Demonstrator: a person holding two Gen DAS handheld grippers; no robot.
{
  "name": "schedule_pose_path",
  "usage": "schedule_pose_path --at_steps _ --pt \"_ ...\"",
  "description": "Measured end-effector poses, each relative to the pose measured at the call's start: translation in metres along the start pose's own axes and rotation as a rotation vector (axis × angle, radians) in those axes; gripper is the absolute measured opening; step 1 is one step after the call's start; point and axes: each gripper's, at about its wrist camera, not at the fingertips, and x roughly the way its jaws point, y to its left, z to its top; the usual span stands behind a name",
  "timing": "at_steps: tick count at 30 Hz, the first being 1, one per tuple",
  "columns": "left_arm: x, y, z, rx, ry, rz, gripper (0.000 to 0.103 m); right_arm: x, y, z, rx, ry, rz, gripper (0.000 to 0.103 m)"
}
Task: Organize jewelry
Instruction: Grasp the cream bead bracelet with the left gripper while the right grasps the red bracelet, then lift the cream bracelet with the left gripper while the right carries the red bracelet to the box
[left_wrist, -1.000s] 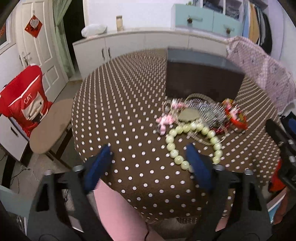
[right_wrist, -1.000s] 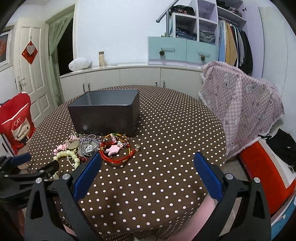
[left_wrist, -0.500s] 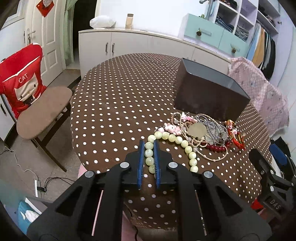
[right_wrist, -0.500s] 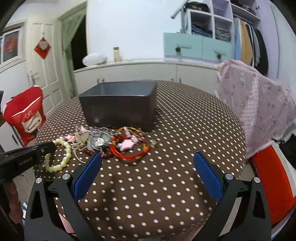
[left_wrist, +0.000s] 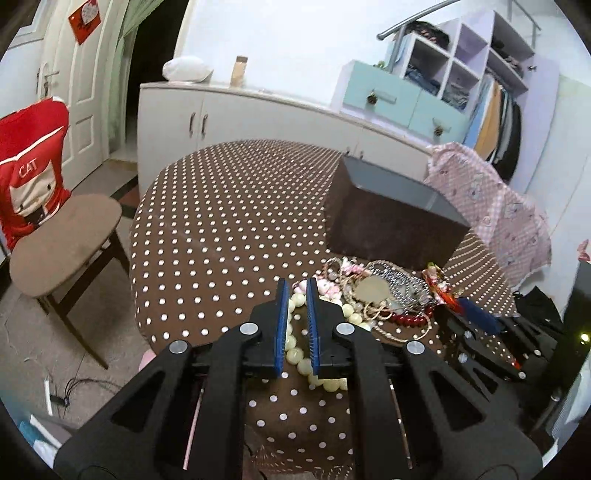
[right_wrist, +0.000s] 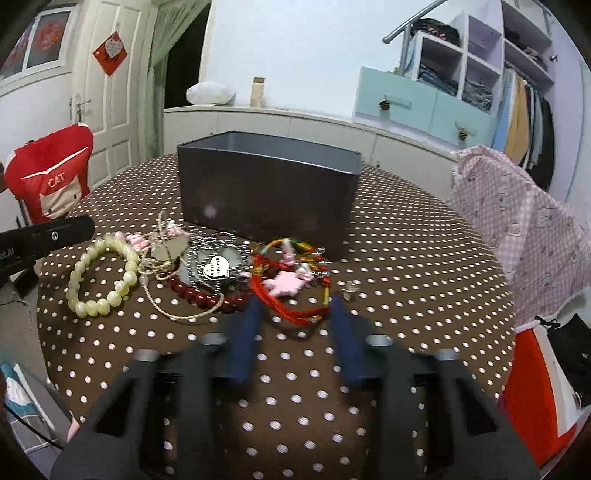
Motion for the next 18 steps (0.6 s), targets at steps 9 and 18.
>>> schedule_pose_path --at_steps 9,18 --pt "-0.005 0.004 -0.001 0.067 -0.015 -0.033 0.011 -0.008 -0.016 0.006 0.062 -0.004 0.009 0.002" --pt "-0.001 0.015 -0.003 0.061 0.018 0.023 0.074 -0.020 -0.020 0.011 0.080 -0.029 0.019 0.002"
